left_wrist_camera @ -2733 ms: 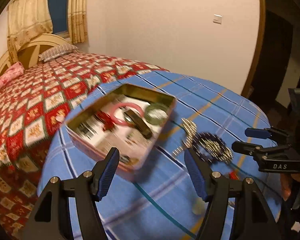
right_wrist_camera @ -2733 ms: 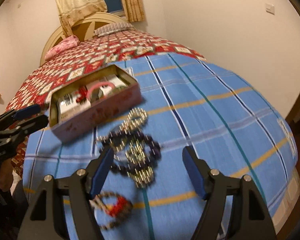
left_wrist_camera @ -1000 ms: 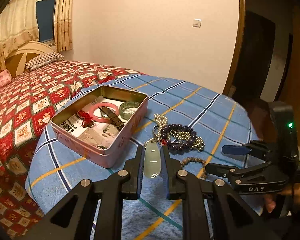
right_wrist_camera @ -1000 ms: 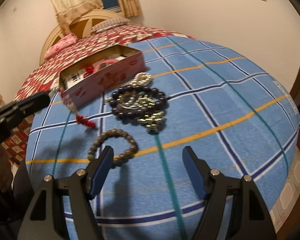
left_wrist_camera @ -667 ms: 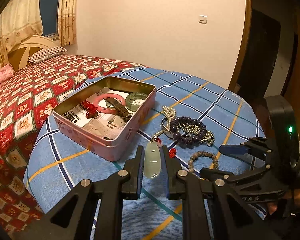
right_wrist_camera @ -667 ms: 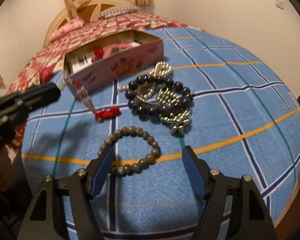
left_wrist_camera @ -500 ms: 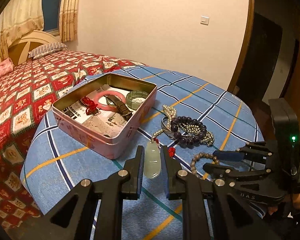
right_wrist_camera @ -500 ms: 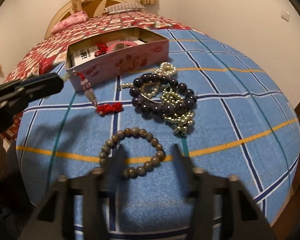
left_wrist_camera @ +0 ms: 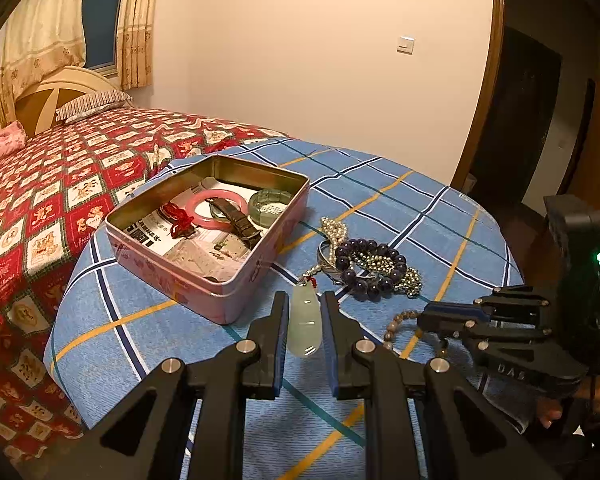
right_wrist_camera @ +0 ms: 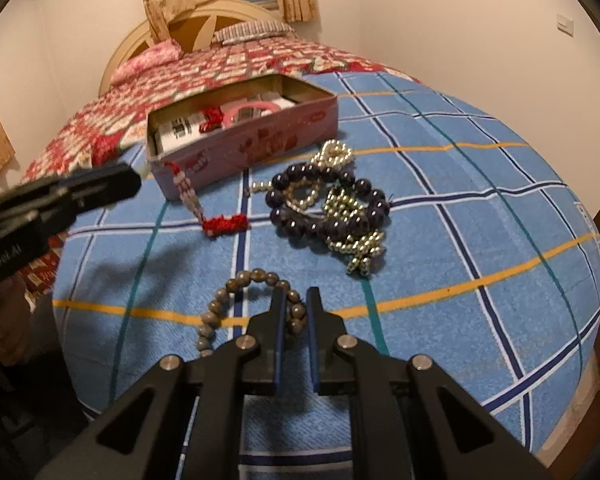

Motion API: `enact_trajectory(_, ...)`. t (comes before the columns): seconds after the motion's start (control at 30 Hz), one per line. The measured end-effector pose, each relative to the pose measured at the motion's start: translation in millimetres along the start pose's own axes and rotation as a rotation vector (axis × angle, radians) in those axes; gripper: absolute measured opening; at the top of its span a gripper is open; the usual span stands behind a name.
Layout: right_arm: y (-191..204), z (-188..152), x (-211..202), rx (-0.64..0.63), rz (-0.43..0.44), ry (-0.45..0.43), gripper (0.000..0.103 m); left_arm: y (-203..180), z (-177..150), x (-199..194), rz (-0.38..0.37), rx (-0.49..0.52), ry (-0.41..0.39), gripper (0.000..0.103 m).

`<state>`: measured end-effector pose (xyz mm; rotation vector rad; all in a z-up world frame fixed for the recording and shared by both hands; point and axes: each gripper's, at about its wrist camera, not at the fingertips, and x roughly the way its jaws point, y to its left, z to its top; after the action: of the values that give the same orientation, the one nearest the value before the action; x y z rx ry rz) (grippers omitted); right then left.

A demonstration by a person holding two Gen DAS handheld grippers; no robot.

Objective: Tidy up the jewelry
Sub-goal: 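Close the left tool on the jade pendant while the right tool grasps the grey bead bracelet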

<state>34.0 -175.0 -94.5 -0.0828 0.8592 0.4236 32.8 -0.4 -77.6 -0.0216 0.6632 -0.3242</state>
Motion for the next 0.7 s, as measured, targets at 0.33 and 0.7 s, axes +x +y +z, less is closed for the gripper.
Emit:
enact_trajectory(0.33,-7.0,7.0,-15.5,0.038,0.016,-0.054,0.010,-3.0,7.6,-13.5,-0.003,0.009,-0.035,0.016)
enact_trajectory(0.7,-5.6,20.8,-33.4,0.035,0.023,-0.112,0.010,-7.2,18.0,-22.9,-0.015,0.028,-0.060,0.001)
